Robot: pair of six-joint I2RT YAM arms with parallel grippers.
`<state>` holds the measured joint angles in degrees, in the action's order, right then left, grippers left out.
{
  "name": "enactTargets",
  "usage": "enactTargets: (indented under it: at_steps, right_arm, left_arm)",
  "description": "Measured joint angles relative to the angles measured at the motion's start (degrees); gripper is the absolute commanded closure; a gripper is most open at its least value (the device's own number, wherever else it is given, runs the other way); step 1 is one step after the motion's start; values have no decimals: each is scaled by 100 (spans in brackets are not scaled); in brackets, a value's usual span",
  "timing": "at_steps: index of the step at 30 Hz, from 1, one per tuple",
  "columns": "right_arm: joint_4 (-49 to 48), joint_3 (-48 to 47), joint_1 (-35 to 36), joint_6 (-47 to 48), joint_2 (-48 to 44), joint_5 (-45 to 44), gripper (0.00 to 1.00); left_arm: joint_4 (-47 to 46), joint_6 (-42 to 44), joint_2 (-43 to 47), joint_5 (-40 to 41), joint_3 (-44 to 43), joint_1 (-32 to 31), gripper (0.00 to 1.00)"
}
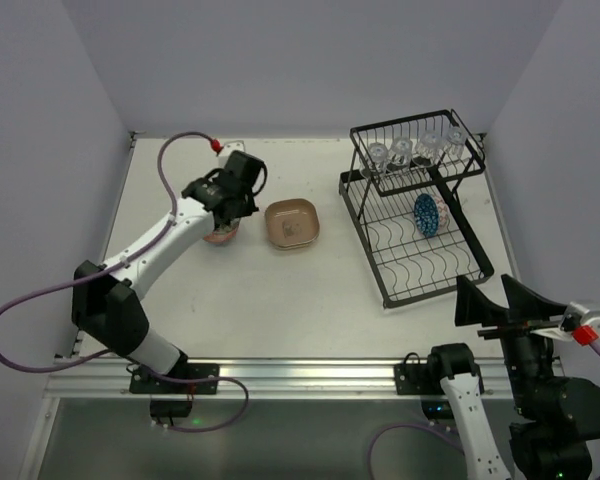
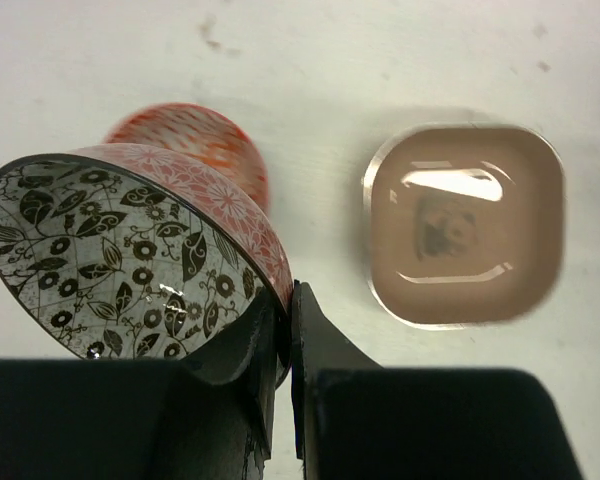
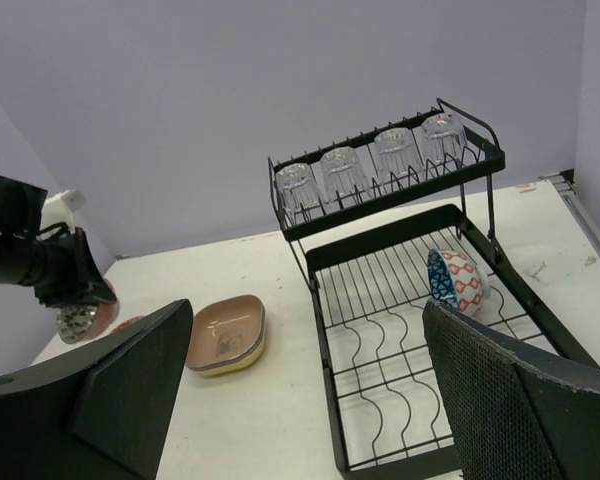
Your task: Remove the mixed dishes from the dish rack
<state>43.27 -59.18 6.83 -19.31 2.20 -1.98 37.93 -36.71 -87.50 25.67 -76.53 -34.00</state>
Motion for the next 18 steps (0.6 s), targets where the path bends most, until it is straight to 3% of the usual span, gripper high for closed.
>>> enactTargets:
  at_steps: [6, 10, 18]
  right_arm:
    - [2, -74, 0, 33, 179, 26, 1]
    - [-2, -136, 0, 52, 271, 44, 1]
    - [0, -120, 0, 103, 271, 142, 1]
  left_arm:
    - [1119, 516, -1025, -426, -1517, 1198, 100]
    - [1469, 756, -1816, -695, -2192, 1338, 100]
    - [2024, 1003, -2411, -957, -2264, 1294, 100]
